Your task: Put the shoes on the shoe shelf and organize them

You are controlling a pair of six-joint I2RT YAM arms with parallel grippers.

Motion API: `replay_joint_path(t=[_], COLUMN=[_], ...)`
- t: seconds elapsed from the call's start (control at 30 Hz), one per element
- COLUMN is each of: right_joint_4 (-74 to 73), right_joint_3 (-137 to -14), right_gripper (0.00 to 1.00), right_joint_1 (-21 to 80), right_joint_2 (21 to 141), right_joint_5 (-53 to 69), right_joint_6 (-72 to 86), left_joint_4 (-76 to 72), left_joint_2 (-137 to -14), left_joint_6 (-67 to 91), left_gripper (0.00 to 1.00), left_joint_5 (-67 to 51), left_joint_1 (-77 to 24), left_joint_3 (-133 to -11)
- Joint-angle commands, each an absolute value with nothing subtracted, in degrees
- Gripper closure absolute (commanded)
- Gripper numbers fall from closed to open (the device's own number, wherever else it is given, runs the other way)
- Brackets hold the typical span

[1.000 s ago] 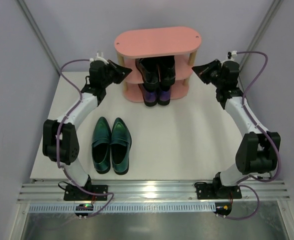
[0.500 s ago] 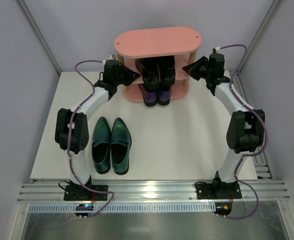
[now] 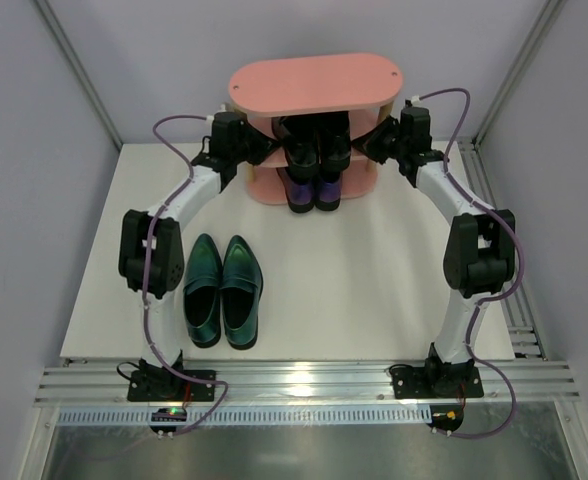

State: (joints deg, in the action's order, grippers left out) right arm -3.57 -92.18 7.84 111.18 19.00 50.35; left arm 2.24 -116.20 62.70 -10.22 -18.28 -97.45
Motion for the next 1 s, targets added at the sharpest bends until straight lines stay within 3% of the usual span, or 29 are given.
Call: replay_joint_path(t=[0.0, 0.57, 0.97], right_joint_4=[-1.9, -0.6, -0.4], right_joint_3=[-91.7, -88.9, -86.0], right_gripper=[0.96, 0.96, 0.96], right_joint_1=[8.3, 8.6, 8.4], right_joint_2=[110.3, 108.8, 105.8], right_joint_5=[19.9, 20.7, 20.7], right_joint_6=[49.7, 50.3, 49.7], left_joint_4=[1.8, 2.5, 0.3], left_joint_2=[-117.7, -122.3, -118.6], left_joint_6=[62.6, 64.1, 62.6], left_gripper=[1.0, 1.0, 1.0], left_joint_5=[-10.6, -11.9, -12.2], left_joint_1=[-18.6, -18.6, -17.8], left_joint_3=[-100.5, -105.7, -101.8])
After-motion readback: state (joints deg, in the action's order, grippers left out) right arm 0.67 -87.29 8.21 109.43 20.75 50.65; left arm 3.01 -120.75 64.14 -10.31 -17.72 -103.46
